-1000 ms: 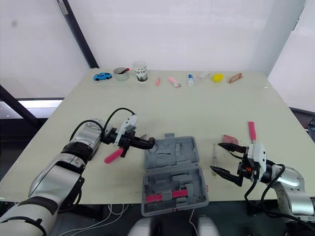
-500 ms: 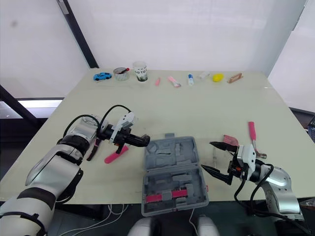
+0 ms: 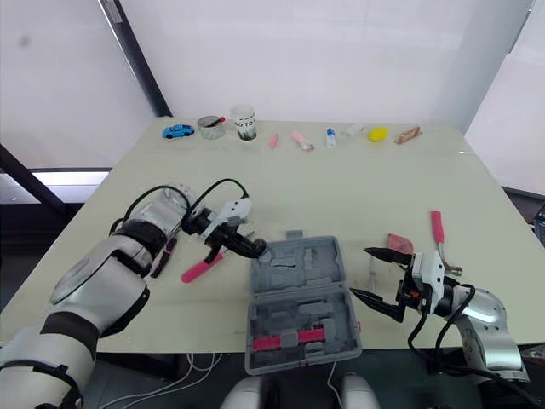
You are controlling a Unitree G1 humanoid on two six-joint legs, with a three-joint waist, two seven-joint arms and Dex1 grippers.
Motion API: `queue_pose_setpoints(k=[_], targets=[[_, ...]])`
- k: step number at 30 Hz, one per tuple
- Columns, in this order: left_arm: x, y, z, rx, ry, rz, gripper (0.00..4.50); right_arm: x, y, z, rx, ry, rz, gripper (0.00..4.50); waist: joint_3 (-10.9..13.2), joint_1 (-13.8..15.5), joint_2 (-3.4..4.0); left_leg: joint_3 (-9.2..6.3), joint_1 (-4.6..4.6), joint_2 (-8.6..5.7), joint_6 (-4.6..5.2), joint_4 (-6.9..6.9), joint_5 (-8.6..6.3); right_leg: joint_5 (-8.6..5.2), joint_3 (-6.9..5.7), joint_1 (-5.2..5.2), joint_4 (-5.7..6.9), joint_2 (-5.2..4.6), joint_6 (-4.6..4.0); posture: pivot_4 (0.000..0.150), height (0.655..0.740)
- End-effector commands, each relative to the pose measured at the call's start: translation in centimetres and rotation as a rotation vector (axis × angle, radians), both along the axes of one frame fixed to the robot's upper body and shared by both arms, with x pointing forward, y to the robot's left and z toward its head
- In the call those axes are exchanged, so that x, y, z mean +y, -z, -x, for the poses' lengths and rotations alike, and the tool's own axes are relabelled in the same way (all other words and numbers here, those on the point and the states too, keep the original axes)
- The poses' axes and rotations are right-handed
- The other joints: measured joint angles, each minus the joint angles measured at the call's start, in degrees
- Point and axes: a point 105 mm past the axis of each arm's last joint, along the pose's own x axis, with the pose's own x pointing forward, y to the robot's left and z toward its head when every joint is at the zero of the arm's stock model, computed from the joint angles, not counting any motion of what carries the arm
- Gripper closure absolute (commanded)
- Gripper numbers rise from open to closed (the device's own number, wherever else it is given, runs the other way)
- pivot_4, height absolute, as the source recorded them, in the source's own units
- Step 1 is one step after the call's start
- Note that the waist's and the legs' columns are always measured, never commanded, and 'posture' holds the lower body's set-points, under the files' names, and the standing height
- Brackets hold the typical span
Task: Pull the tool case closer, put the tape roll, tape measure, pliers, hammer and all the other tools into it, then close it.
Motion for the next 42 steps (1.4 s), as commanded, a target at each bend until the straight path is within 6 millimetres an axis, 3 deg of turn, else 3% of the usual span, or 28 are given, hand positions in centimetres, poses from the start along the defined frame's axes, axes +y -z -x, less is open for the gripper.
queue_pose_setpoints(k=[1, 13, 42], targets=[[-0.4, -0.4, 0.2, 0.047, 0.023, -0.033, 4.40, -0.1, -0.7, 0.6, -0.009, -0.034, -0.002, 0.00, 0.00, -0.11, 0.00, 0.00, -0.01, 0.00, 0.00, 0.00, 0.00, 0.00, 0.00, 0.00, -0.02, 0.00, 0.00, 0.150, 0.7400], [-0.8, 0.8, 0.5, 0.144, -0.054, -0.015, 4.40, -1.1, -1.6, 0.4, 0.005, -0.031, 0.012, 0.00, 0.02, -0.07, -0.02, -0.32, -0.75, 0.00, 0.00, 0.36, 0.00, 0.01, -0.24, -0.55, 0.10, 0.03, 0.02, 0.150, 0.7400], [-1.3, 1.2, 0.0, 0.138, -0.076, -0.065, 4.40, -1.4, -2.3, 0.6, -0.006, 0.011, 0.016, 0.00, 0.04, -0.10, -0.05, -0.39, -0.82, -0.01, 0.00, 0.50, 0.00, 0.02, -0.28, -0.54, 0.15, 0.03, 0.02, 0.150, 0.7400]])
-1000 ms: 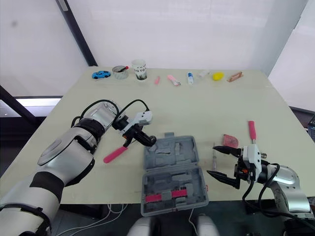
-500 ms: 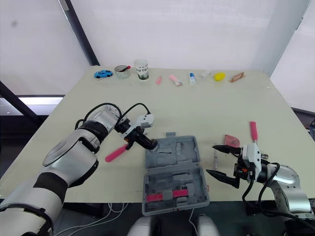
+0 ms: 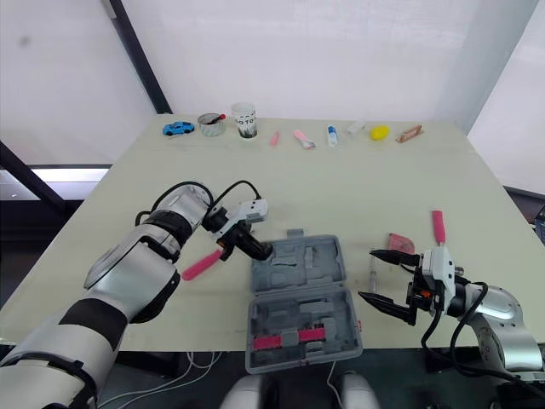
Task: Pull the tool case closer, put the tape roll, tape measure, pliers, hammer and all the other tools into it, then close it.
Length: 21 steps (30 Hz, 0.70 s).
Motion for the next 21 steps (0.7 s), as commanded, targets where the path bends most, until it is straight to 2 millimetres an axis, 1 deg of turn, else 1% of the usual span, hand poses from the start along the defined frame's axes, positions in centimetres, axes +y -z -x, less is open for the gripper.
queue_pose_setpoints(k=[1, 15, 21], targets=[[-0.2, -1.1, 0.0, -0.005, 0.036, 0.008, 4.40, -0.4, -1.1, 0.2, -0.049, 0.011, 0.001, 0.00, 0.00, 0.00, 0.00, 0.00, 0.00, 0.00, 0.00, 0.00, 0.00, 0.00, 0.00, 0.00, 0.00, 0.00, 0.00, 0.150, 0.7400], [-0.1, 0.0, -0.5, -0.066, 0.031, -0.040, 4.40, -0.5, -0.9, 0.3, -0.045, 0.013, 0.012, 0.00, 0.00, -0.03, 0.00, -0.01, 0.00, 0.00, 0.00, 0.00, 0.00, 0.00, -0.01, 0.01, 0.01, 0.00, 0.01, 0.150, 0.7400], [0.1, 0.3, -0.4, -0.059, 0.033, -0.063, 4.40, -0.5, -0.8, 0.2, -0.046, 0.016, 0.014, 0.00, 0.00, -0.05, 0.00, -0.01, 0.00, 0.00, 0.00, 0.00, 0.00, 0.01, -0.02, 0.01, 0.03, 0.00, 0.01, 0.150, 0.7400]])
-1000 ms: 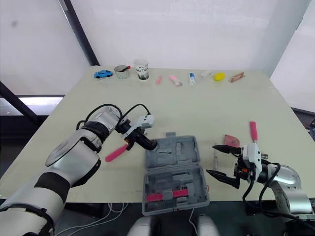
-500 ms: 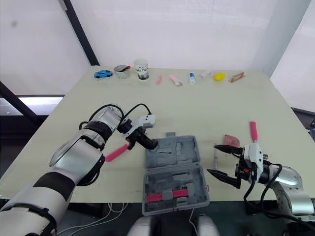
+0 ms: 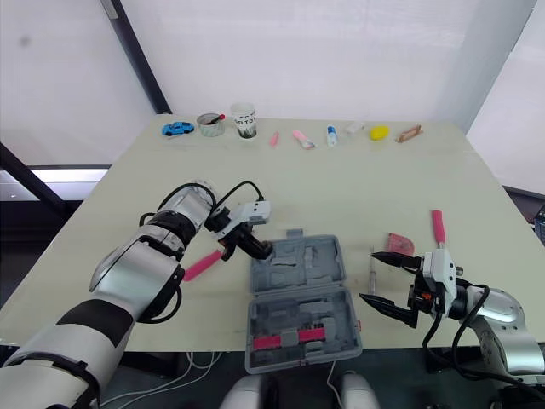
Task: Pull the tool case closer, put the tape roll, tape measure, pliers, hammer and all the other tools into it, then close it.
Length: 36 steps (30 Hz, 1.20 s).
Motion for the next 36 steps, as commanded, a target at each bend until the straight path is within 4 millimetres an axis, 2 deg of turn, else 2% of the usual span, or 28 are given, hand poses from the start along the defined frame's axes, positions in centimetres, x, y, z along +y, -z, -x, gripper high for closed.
queue_pose_setpoints(k=[1, 13, 14, 16, 22, 36], targets=[[0.0, -0.2, -0.1, -0.015, 0.011, -0.003, 4.40, -0.3, -1.1, 0.0, -0.056, 0.005, 0.006, 0.00, 0.00, 0.00, 0.00, 0.00, 0.00, 0.00, 0.00, 0.00, 0.00, 0.00, 0.00, 0.00, 0.00, 0.00, 0.00, 0.150, 0.7400], [0.0, -0.1, 0.2, 0.010, 0.029, -0.022, 4.40, -0.1, -0.7, 0.1, -0.058, 0.003, 0.009, 0.00, 0.00, -0.07, 0.00, 0.00, 0.01, 0.00, 0.00, 0.00, 0.00, 0.00, 0.00, 0.00, 0.02, 0.00, 0.00, 0.150, 0.7400], [-0.1, -0.1, 0.1, 0.006, 0.031, -0.020, 3.82, -0.2, -0.7, 0.1, -0.058, 0.004, 0.009, 0.00, 0.00, -0.06, 0.00, 0.00, 0.01, 0.00, 0.00, 0.00, 0.00, 0.00, 0.00, 0.00, 0.02, 0.00, 0.00, 0.150, 0.7400], [-0.1, -0.2, 0.0, -0.010, 0.032, -0.017, 3.09, -0.2, -0.7, 0.1, -0.058, 0.005, 0.009, 0.00, 0.00, -0.05, 0.00, 0.00, 0.01, 0.00, 0.00, 0.00, 0.00, 0.00, 0.00, 0.00, 0.02, 0.00, 0.00, 0.150, 0.7400], [-0.3, -0.4, 0.1, -0.006, 0.055, -0.027, 0.12, -0.2, -0.6, 0.1, -0.058, 0.004, 0.008, 0.00, -0.01, -0.03, 0.01, 0.00, 0.10, 0.00, 0.00, 0.00, 0.00, 0.00, 0.00, 0.09, 0.02, 0.00, 0.00, 0.150, 0.7400], [-1.6, -2.6, -0.2, -0.041, 0.141, -0.017, 0.05, -0.1, -0.4, 0.1, -0.060, 0.011, 0.002, 0.00, 0.00, -0.02, 0.00, -0.07, 0.09, -0.01, 0.00, 0.03, 0.00, 0.00, -0.08, 0.15, 0.00, 0.00, 0.00, 0.150, 0.7400]])
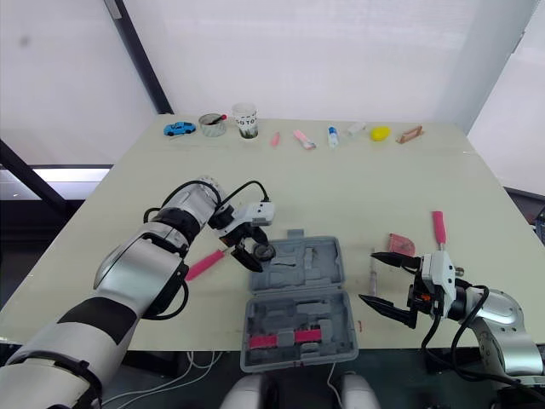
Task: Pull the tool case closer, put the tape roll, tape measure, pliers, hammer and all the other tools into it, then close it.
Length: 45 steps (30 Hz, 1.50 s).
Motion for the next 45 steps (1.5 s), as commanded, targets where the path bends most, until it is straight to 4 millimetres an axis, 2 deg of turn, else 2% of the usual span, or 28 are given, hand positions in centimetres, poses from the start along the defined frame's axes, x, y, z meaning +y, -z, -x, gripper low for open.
queue_pose_setpoints(k=[1, 5, 9, 17, 21, 23, 25, 31, 34, 45], targets=[[-0.6, -1.5, 0.1, 0.000, 0.052, 0.036, 0.05, -0.1, -0.6, 0.1, -0.034, 0.010, -0.013, 0.00, 0.00, -0.01, 0.00, 0.00, 0.00, 0.00, 0.00, 0.00, 0.00, 0.00, 0.00, 0.00, 0.00, 0.00, 0.00, 0.150, 0.7400], [-0.7, -2.7, -0.2, -0.041, 0.052, 0.130, 0.05, -0.1, -0.7, 0.0, -0.034, 0.023, -0.032, 0.00, 0.00, -0.14, 0.00, -0.01, 0.00, 0.00, 0.00, 0.00, 0.00, 0.00, 0.00, 0.00, 0.01, 0.00, 0.00, 0.150, 0.7400], [-0.6, -4.1, -0.4, -0.092, 0.033, 0.312, 0.05, -0.2, -0.7, 0.0, -0.037, 0.038, -0.044, 0.00, 0.00, -0.18, 0.01, -0.02, 0.01, 0.01, 0.00, 0.00, 0.00, 0.00, 0.00, -0.01, 0.02, 0.00, 0.00, 0.150, 0.7400], [2.0, -4.4, 0.3, -0.109, -0.094, 0.623, 0.05, 0.0, -0.6, -0.4, -0.046, 0.054, -0.054, 0.00, 0.00, -0.09, 0.02, -0.02, 0.01, 0.02, 0.00, 0.00, 0.00, 0.00, -0.01, 0.00, 0.02, -0.01, 0.00, 0.150, 0.7400], [3.3, -4.2, 0.7, -0.139, -0.153, 0.773, 1.09, 0.4, -0.5, -0.6, -0.057, 0.054, -0.060, 0.00, 0.00, -0.06, 0.02, -0.01, 0.02, 0.02, -0.01, 0.01, 0.00, 0.00, -0.02, 0.00, 0.03, -0.01, -0.01, 0.150, 0.7400], [3.5, -4.0, 0.8, -0.162, -0.152, 0.796, 2.27, 0.5, -0.4, -0.6, -0.060, 0.053, -0.059, 0.00, 0.00, 0.02, 0.02, 0.00, 0.02, 0.02, -0.01, 0.02, 0.00, 0.00, -0.02, 0.01, 0.03, -0.01, -0.01, 0.150, 0.7400], [3.7, -3.7, 0.9, -0.187, -0.161, 0.813, 2.92, 0.7, -0.4, -0.6, -0.065, 0.054, -0.061, 0.00, -0.01, 0.16, 0.02, -0.01, 0.01, 0.02, -0.01, 0.02, 0.00, 0.00, -0.04, 0.02, 0.01, -0.01, 0.00, 0.150, 0.7400], [3.9, -2.5, 0.9, -0.233, -0.172, 0.804, 2.92, 0.9, -0.5, -0.9, -0.083, 0.068, -0.064, 0.00, -0.01, 0.16, 0.02, 0.01, 0.02, 0.02, -0.01, 0.02, 0.01, 0.01, -0.04, 0.02, 0.02, -0.01, -0.01, 0.150, 0.7400], [3.4, -1.9, 0.6, -0.250, -0.180, 0.785, 2.92, 0.9, -0.4, -1.0, -0.089, 0.074, -0.066, 0.00, -0.01, 0.15, 0.02, 0.01, 0.03, 0.02, -0.01, 0.02, 0.01, 0.01, -0.04, 0.03, 0.02, -0.01, -0.01, 0.150, 0.7400], [2.1, 2.0, 0.9, -0.245, -0.179, 0.649, 2.92, 1.6, -0.1, -1.0, -0.099, 0.069, -0.065, 0.00, -0.01, -0.02, 0.03, 0.02, 0.06, 0.01, -0.01, 0.02, 0.01, 0.01, -0.03, 0.04, 0.03, 0.00, -0.01, 0.150, 0.7400]])
